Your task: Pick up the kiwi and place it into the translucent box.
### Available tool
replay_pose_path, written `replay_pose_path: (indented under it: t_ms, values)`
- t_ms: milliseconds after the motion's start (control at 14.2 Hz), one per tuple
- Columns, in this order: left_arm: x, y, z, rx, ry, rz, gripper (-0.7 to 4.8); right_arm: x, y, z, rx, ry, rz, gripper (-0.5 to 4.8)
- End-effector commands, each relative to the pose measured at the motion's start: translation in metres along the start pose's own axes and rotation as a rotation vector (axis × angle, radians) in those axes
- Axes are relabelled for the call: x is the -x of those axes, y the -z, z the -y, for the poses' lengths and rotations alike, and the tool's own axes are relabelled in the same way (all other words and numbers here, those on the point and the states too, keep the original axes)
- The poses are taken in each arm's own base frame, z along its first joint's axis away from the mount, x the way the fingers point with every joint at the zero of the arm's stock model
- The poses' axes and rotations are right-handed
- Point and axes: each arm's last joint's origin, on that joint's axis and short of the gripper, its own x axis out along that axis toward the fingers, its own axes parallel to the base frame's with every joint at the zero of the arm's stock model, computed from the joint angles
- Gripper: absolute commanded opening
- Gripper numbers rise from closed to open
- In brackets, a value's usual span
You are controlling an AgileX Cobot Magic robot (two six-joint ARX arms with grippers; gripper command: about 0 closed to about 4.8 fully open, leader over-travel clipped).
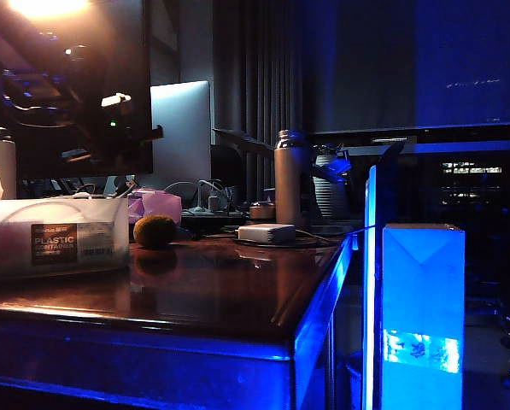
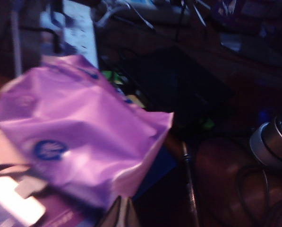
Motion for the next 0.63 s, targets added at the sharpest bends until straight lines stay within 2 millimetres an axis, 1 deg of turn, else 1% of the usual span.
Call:
replay_pose_path:
  t_ms: [70,211,632]
  values:
    - [-0.015,0.019,0.01,0.004,0.033,-0.117,-0.03,0.007,-0.012,0.001,-0.003,0.002,0.035,-0.01]
    - [-0.021,0.032,0.015,0.002,0.04,-0.178,-0.03,0.008,-0.013,0.001,-0.003,0.002,0.039,-0.01]
    - [-0.017,0.047,0.015,0.014,0.036,-0.345,-0.03,0.01,-0.016,0.0,-0.002,-0.011,0.047,-0.01]
